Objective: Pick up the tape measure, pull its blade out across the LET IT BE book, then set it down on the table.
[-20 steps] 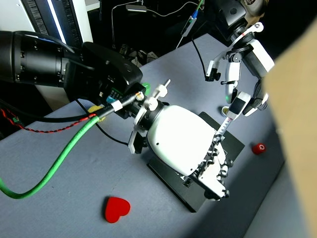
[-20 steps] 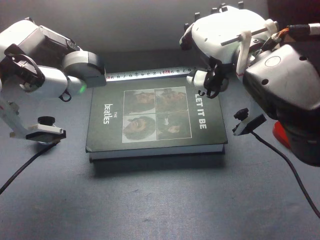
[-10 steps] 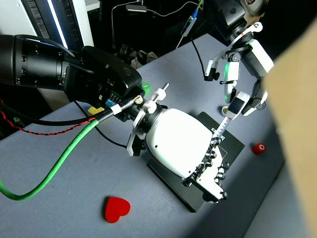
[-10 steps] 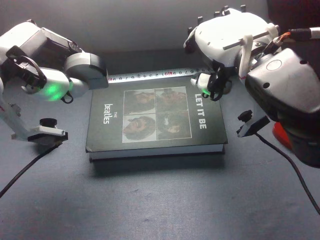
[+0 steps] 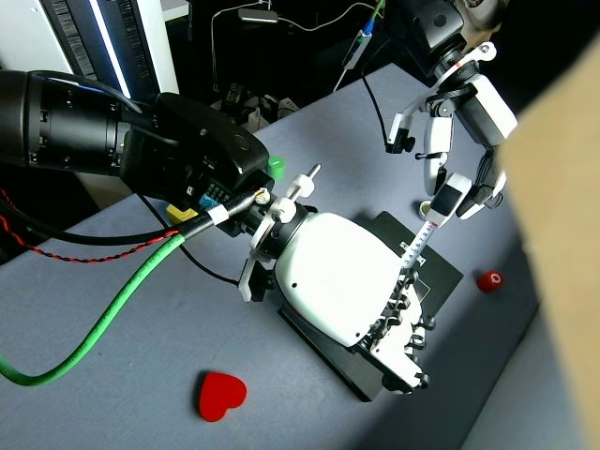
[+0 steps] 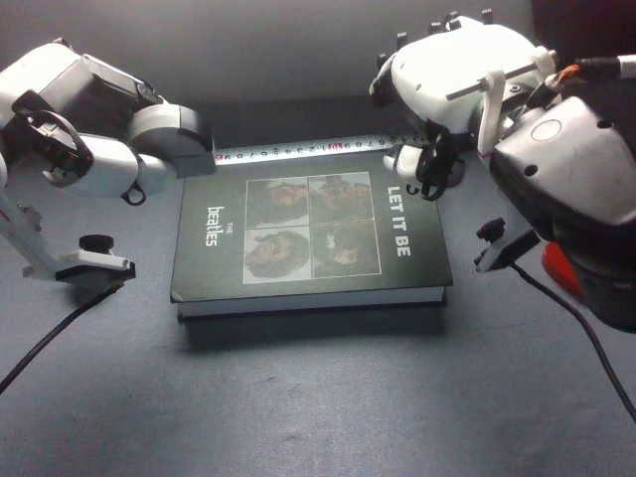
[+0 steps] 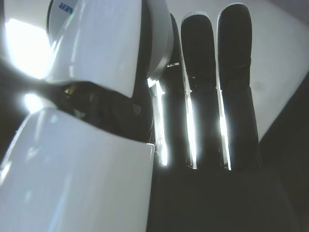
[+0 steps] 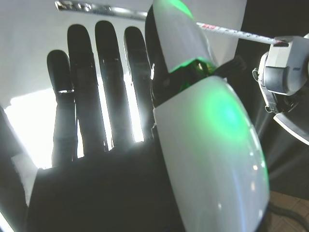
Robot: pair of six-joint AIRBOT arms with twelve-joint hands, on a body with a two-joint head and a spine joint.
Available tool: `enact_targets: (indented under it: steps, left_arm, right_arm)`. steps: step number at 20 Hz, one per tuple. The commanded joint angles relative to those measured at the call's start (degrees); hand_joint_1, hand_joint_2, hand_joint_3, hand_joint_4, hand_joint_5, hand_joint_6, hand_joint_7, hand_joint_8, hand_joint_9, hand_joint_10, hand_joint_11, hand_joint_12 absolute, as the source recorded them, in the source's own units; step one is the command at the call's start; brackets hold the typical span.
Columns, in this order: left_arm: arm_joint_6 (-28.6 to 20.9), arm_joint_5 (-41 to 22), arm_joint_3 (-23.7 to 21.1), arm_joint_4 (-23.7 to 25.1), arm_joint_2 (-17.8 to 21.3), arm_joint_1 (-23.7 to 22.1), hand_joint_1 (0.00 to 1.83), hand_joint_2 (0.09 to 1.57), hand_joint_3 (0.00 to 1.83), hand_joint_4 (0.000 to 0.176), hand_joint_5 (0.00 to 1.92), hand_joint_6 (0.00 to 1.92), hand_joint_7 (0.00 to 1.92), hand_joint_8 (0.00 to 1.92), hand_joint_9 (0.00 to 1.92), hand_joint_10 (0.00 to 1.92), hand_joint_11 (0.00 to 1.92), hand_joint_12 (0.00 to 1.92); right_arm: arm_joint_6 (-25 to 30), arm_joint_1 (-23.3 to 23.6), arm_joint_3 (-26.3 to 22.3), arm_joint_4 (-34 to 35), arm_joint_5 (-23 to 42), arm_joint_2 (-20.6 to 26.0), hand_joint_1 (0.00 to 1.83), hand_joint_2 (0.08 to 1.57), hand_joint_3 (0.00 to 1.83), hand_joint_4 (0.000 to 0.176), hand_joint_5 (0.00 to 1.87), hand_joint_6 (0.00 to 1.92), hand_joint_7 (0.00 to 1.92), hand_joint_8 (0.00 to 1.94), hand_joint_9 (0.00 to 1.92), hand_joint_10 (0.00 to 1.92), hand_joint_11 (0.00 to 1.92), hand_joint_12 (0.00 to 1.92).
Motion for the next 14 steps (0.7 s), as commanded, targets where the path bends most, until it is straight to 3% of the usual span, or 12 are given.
enact_targets:
  steps: [1, 14]
  left_arm:
    - [-0.7, -4.2, 0.1, 2.9, 0.5, -0.6, 1.38, 1.09, 0.0, 0.0, 1.06, 0.73, 1.07, 0.89, 0.88, 1.21, 0.8, 1.09]
    - [-0.7, -4.2, 0.2, 3.0, 0.5, -0.7, 1.38, 1.08, 0.0, 0.0, 1.08, 0.7, 1.06, 0.91, 0.89, 1.22, 0.8, 1.1]
  right_arm:
    - [-0.1, 0.3, 0.2, -4.1, 2.7, 0.3, 1.03, 1.16, 0.0, 0.0, 0.68, 0.0, 0.75, 0.0, 0.72, 0.02, 0.2, 1.21]
    - [0.0, 0.5, 0.4, -4.0, 2.4, 0.3, 1.0, 1.18, 0.01, 0.0, 0.68, 0.0, 0.75, 0.0, 0.72, 0.01, 0.21, 1.21]
